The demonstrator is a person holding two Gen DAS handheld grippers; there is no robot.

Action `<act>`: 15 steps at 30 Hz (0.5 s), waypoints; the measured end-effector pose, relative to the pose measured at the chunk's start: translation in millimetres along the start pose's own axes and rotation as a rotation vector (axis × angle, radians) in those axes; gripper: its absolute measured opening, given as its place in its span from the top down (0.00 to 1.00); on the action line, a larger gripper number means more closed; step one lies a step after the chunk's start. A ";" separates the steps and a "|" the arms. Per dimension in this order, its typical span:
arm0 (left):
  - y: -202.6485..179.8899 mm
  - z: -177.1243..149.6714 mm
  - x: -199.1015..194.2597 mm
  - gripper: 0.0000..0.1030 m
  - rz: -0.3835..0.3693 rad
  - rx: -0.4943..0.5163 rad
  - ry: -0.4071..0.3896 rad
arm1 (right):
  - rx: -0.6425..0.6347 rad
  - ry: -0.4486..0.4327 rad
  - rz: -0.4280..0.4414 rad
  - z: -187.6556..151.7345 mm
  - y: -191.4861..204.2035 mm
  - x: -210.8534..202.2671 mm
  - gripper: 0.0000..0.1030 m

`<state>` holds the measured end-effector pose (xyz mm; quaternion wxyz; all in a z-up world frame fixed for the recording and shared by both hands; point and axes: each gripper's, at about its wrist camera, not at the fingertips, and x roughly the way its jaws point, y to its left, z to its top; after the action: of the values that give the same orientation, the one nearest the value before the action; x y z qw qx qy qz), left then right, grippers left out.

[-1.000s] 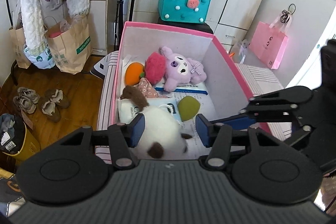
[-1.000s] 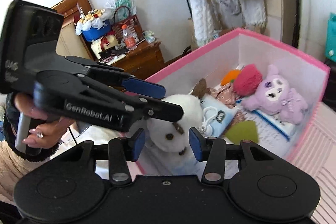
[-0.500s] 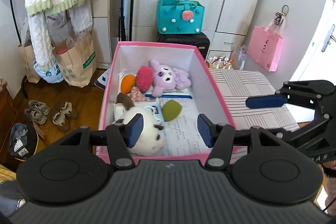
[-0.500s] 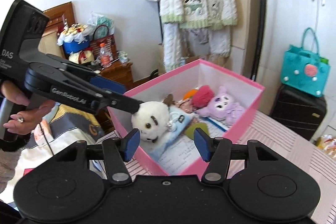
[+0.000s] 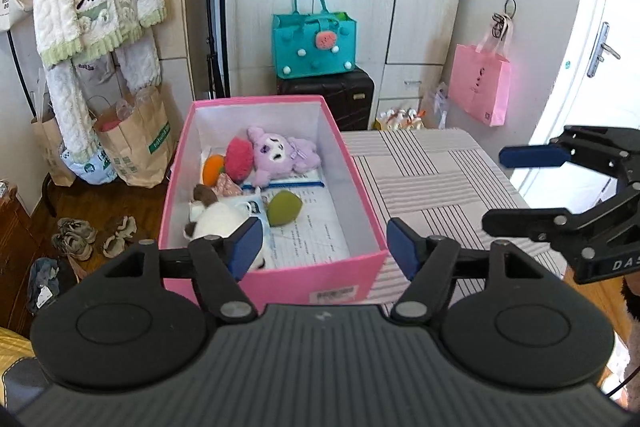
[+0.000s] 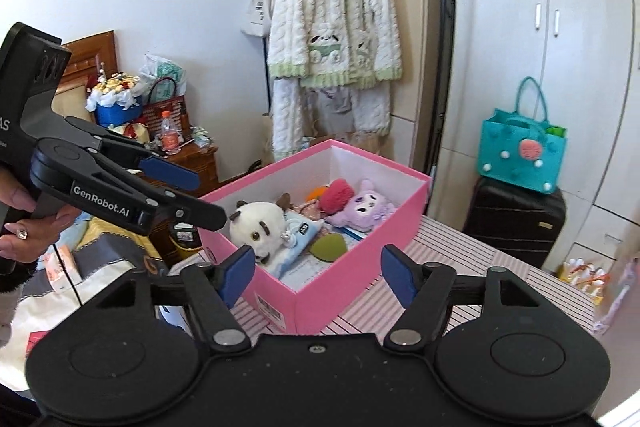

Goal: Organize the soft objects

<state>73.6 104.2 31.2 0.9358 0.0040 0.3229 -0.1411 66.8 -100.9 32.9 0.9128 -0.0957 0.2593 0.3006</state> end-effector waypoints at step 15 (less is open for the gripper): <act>-22.3 -6.9 -11.2 0.00 0.030 0.026 -0.009 | 0.075 0.015 -0.216 -16.6 -11.2 -29.2 0.00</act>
<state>55.1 86.3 34.4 0.9391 0.0202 0.3168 -0.1315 46.6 -129.9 34.5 0.9409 -0.0909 0.2652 0.1899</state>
